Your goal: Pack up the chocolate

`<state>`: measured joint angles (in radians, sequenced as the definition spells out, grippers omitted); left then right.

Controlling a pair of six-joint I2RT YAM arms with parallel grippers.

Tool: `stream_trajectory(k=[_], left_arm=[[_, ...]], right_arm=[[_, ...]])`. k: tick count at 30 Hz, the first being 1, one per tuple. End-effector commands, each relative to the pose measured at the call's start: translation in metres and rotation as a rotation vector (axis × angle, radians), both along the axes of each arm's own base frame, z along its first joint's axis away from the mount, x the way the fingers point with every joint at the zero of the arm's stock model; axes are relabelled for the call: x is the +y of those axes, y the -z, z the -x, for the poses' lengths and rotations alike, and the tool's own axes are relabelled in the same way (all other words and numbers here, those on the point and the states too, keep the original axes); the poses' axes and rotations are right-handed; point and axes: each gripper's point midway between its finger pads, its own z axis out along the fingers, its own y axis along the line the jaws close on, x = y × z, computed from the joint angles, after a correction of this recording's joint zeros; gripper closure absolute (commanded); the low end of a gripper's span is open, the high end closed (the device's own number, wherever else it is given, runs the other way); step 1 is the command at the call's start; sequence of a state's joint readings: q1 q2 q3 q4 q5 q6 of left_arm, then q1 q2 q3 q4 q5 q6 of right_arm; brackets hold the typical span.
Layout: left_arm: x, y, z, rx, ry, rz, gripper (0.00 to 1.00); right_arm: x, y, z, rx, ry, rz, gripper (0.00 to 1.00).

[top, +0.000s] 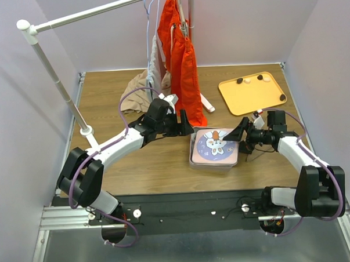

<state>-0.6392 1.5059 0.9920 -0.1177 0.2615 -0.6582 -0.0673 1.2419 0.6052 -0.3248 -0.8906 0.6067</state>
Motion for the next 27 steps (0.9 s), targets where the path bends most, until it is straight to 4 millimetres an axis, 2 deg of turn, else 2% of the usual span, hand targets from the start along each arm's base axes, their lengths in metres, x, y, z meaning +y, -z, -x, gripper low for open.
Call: stream_trajectory(k=[1, 6, 11, 18, 21, 23, 27], left_arm=[[-0.004, -0.003, -0.005, -0.02, 0.004, -0.019, 0.13], [-0.004, 0.0, -0.006, -0.017, 0.007, -0.026, 0.13], [-0.006, 0.003, -0.006, -0.008, 0.018, -0.022, 0.13], [-0.012, 0.018, -0.004, 0.02, 0.045, -0.038, 0.13], [-0.015, 0.02, -0.002, 0.023, 0.055, -0.038, 0.13], [-0.018, 0.021, -0.001, 0.024, 0.064, -0.037, 0.13], [-0.023, 0.022, 0.0, 0.023, 0.074, -0.035, 0.13]], right_arm=[[-0.015, -0.003, -0.003, -0.012, 0.026, 0.121, 0.12], [-0.025, -0.008, -0.002, -0.012, 0.032, 0.202, 0.11], [-0.038, -0.003, 0.0, 0.003, 0.042, 0.303, 0.09], [-0.053, -0.002, -0.001, 0.012, 0.081, 0.398, 0.09], [-0.057, -0.002, -0.001, 0.016, 0.1, 0.423, 0.13], [-0.057, 0.001, 0.001, 0.022, 0.095, 0.42, 0.21], [-0.053, 0.009, 0.006, 0.048, 0.083, 0.401, 0.27]])
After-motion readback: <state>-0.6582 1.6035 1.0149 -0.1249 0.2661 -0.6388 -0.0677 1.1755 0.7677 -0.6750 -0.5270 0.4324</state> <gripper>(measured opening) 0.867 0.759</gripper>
